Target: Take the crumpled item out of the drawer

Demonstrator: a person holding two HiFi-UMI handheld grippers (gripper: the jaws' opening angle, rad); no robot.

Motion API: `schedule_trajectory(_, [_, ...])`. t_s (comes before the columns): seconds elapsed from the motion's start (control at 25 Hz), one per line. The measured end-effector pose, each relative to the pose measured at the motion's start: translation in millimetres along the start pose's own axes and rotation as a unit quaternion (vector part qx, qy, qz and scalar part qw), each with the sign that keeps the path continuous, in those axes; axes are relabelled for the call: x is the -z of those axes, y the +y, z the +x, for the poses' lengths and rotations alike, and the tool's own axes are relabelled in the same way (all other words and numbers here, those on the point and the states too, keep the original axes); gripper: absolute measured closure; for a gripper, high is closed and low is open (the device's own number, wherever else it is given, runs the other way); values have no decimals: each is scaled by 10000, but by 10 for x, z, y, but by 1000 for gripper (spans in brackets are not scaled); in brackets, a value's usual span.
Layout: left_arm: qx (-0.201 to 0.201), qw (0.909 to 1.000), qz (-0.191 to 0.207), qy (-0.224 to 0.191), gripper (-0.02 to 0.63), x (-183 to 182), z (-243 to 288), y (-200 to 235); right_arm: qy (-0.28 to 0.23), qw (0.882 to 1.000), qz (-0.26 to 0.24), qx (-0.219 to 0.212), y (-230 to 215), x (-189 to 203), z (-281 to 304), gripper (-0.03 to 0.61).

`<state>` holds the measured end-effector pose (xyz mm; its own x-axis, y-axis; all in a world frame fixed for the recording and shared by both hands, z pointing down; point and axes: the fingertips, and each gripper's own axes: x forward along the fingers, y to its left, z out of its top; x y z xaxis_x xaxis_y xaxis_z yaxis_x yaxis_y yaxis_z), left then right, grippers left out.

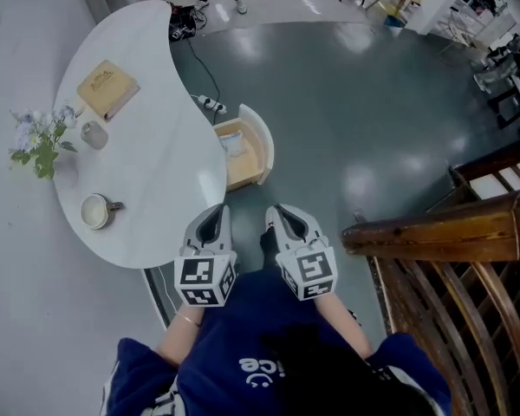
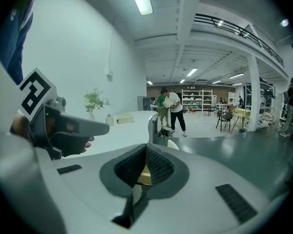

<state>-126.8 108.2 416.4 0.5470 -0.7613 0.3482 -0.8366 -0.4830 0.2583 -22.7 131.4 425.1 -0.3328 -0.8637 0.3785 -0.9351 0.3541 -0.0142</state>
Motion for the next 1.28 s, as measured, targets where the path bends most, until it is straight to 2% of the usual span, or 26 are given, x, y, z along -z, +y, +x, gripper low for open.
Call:
schedule_trajectory(0.24, [-281,9990,-350,6,609,-195,616,48,72,9995,-26,-313,-560,-178,493,571])
schedule_trajectory(0.48, [-677,9966,-459,131,609,-349,1165,97,238,9976,14,-646,-1017,-317,932,571])
schedule_trajectory(0.68, [-1038,9924,-565,351,609,-329,1556,109,319,9936,-73,-1079,-1268,-397,1239,571])
schedule_trajectory(0.84, [-1145,9891,-714,591,609,-272,1859,71,370,9909,-98,-1288,-1538,-423,1440,571])
schedule_trajectory(1.04, [-1464,9768,-1394,712,609,-192,2177,116,463,9880,-152,-1464,-1823,-433,1655,571])
schedule_trajectory(1.28, [-1579,9748,-1247,963,607,-145,2351,147,616,9856,-69,-1573,-1921,-386,1775,571])
